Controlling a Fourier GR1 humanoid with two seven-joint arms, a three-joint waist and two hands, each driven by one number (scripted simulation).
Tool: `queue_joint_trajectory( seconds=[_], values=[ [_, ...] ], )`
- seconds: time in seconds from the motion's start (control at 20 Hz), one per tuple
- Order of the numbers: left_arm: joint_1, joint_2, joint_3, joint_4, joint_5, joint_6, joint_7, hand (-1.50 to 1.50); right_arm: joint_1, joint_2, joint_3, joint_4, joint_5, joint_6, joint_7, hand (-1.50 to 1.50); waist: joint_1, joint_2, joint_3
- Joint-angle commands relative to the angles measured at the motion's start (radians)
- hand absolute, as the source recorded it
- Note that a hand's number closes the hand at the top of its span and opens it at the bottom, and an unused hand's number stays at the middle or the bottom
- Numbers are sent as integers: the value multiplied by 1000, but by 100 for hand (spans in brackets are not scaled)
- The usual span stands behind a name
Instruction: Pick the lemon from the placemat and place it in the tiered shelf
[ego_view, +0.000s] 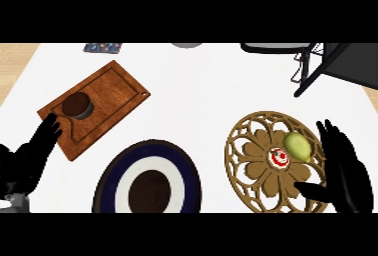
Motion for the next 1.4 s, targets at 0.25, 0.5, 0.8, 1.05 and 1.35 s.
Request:
queue_joint_trajectory(
  seconds=[0.25, 0.5, 0.8, 1.05, 1.35],
  values=[
    [-40, -28, 41, 21, -24, -37, 40, 0, -165, 22, -64, 179, 10, -13, -37, -150, 0, 0, 0],
    [11, -42, 49, 61, -50, -62, -54, 0, -115, 42, -75, 300, 1, -160, -161, -150, -1, 0, 0],
    [-13, -34, 69, 26, -61, -65, 2, 0, -262, 29, -120, 423, -19, -104, -150, -150, 2, 0, 0],
    [44, -38, 71, -37, -57, -81, -5, 0, -232, 61, -114, 513, -41, -187, -245, 150, 5, 1, 1],
    [-18, -73, 72, 43, -87, -59, -33, 0, -292, 23, -122, 531, 20, -183, -226, 150, -1, 1, 0]
  ],
)
